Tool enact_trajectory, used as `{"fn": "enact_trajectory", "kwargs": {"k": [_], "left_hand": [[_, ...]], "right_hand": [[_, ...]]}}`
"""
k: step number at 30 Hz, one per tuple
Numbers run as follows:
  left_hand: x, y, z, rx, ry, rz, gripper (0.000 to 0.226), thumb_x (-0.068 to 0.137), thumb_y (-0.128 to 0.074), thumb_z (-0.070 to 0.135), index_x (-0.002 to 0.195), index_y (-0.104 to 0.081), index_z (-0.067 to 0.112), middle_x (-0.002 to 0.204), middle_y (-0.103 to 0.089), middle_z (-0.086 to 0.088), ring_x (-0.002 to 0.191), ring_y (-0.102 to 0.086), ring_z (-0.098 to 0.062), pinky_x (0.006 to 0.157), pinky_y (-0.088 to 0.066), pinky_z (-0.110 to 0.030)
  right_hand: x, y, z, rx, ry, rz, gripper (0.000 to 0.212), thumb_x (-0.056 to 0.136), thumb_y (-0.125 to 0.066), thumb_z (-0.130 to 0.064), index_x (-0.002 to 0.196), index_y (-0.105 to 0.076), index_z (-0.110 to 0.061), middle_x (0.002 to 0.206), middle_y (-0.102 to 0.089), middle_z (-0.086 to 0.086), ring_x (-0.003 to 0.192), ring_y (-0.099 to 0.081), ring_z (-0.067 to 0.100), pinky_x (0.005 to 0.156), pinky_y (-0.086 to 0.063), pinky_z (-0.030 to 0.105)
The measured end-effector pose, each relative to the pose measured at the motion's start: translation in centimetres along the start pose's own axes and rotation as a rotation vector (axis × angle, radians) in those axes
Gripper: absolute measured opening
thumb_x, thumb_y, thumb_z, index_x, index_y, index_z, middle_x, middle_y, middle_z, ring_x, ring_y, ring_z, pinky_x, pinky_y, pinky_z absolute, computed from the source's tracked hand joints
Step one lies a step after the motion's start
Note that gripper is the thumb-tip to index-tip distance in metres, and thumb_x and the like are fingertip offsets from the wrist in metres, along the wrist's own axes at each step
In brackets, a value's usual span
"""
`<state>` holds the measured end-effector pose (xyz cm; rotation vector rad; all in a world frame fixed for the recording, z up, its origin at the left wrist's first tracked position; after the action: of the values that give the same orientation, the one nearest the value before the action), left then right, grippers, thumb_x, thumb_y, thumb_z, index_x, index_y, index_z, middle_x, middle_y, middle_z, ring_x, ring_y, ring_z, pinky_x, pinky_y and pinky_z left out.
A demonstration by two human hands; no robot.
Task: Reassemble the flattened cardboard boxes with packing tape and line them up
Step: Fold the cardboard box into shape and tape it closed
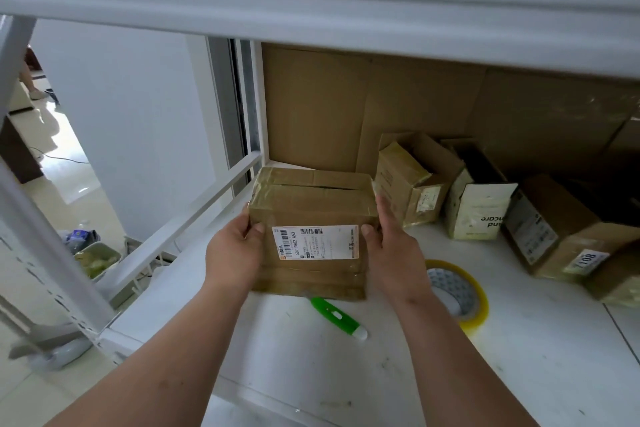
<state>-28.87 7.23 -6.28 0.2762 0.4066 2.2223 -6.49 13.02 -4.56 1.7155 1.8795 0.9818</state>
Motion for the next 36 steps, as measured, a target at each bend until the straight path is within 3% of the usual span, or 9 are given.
{"fn": "enact_trajectory", "kwargs": {"k": [7,13,18,21,24,28,30,33,36], "left_hand": [[0.1,0.5,-0.7,-0.063,0.022,-0.025,0.023,0.092,-0.060,0.016,0.093,-0.071,0.037,0.091,-0.074,0.010,0.095,-0.068,-0.017,0.093,-0.053,-0.046],[0.1,0.4,2.3,-0.141,-0.038,0.076,0.029,0.097,-0.048,0.016,0.098,-0.070,0.035,0.085,-0.069,0.012,0.086,-0.065,-0.014,0.079,-0.051,-0.033],[0.7,0.6,5.2,-0.107,-0.190,0.105,0.036,0.101,-0.041,0.019,0.127,-0.065,0.017,0.083,-0.062,0.008,0.088,-0.062,-0.022,0.066,-0.040,-0.025],[0.8,-0.4,5.8,0.026,-0.263,-0.072,0.054,0.102,-0.038,0.030,0.155,-0.027,0.030,0.116,-0.061,0.003,0.109,-0.059,-0.022,0.083,-0.046,-0.031],[1.4,-0.9,5.7,0.077,-0.315,-0.235,0.081,0.092,-0.045,0.050,0.156,0.001,0.036,0.161,-0.027,0.007,0.146,-0.031,-0.024,0.115,-0.035,-0.048],[1.0,0.0,6.1,0.315,-0.403,-0.154,0.077,0.098,-0.041,0.052,0.157,0.005,0.034,0.165,0.003,0.011,0.153,0.003,-0.019,0.124,-0.003,-0.049],[0.6,0.6,5.8,0.369,-0.405,-0.111,0.077,0.098,-0.039,0.055,0.156,0.007,0.035,0.165,0.005,0.010,0.153,0.005,-0.020,0.122,0.001,-0.051],[0.7,1.0,4.8,0.264,-0.363,-0.115,0.082,0.097,-0.043,0.055,0.156,0.009,0.033,0.166,0.003,0.011,0.153,0.002,-0.021,0.123,-0.002,-0.050],[0.9,1.5,3.6,0.123,-0.275,-0.118,0.079,0.096,-0.046,0.055,0.157,0.000,0.034,0.166,-0.001,0.012,0.153,0.000,-0.020,0.123,-0.008,-0.053]], "right_hand": [[-1.6,0.2,-0.8,-0.020,-0.015,0.021,0.058,0.106,-0.033,-0.036,0.156,-0.003,-0.040,0.135,-0.060,0.008,0.117,-0.058,0.030,0.097,-0.046,0.040],[-2.1,1.0,-1.4,0.071,-0.037,0.156,0.055,0.105,-0.037,-0.037,0.155,-0.016,-0.038,0.081,-0.062,0.001,0.078,-0.061,0.022,0.071,-0.047,0.033],[-2.9,2.1,-2.2,0.189,-0.028,0.261,0.054,0.104,-0.041,-0.036,0.154,-0.021,-0.039,0.094,-0.066,0.004,0.086,-0.064,0.026,0.081,-0.053,0.043],[-3.3,2.6,-2.2,0.248,-0.045,0.311,0.053,0.104,-0.043,-0.033,0.153,-0.024,-0.038,0.094,-0.066,0.003,0.089,-0.064,0.024,0.084,-0.052,0.041],[-3.5,2.6,-1.8,0.340,-0.085,0.338,0.051,0.104,-0.045,-0.029,0.152,-0.030,-0.037,0.092,-0.055,-0.014,0.082,-0.059,0.009,0.083,-0.045,0.028],[-3.6,2.3,-1.4,0.440,-0.106,0.351,0.051,0.103,-0.045,-0.026,0.151,-0.034,-0.038,0.115,-0.063,-0.020,0.094,-0.063,0.000,0.084,-0.045,0.020],[-3.7,2.1,-1.5,0.442,-0.106,0.346,0.051,0.103,-0.046,-0.026,0.151,-0.034,-0.037,0.137,-0.056,-0.012,0.111,-0.058,0.002,0.094,-0.038,0.016],[-3.8,1.9,-1.8,0.471,-0.105,0.384,0.049,0.103,-0.047,-0.026,0.150,-0.037,-0.034,0.129,-0.058,-0.015,0.102,-0.057,-0.010,0.088,-0.039,0.006],[-3.3,1.5,-1.6,0.562,-0.138,0.461,0.049,0.102,-0.049,-0.030,0.150,-0.039,-0.032,0.118,-0.064,-0.011,0.105,-0.067,0.013,0.097,-0.050,0.030]]}}
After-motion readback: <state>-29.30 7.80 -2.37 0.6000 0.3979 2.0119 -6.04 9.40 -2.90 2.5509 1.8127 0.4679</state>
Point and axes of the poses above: each hand's wrist, its own x-axis towards the middle knuckle, its own y-axis out of the back of the hand, z = x × y, the point moved 3 cm from there along x, towards the middle knuckle
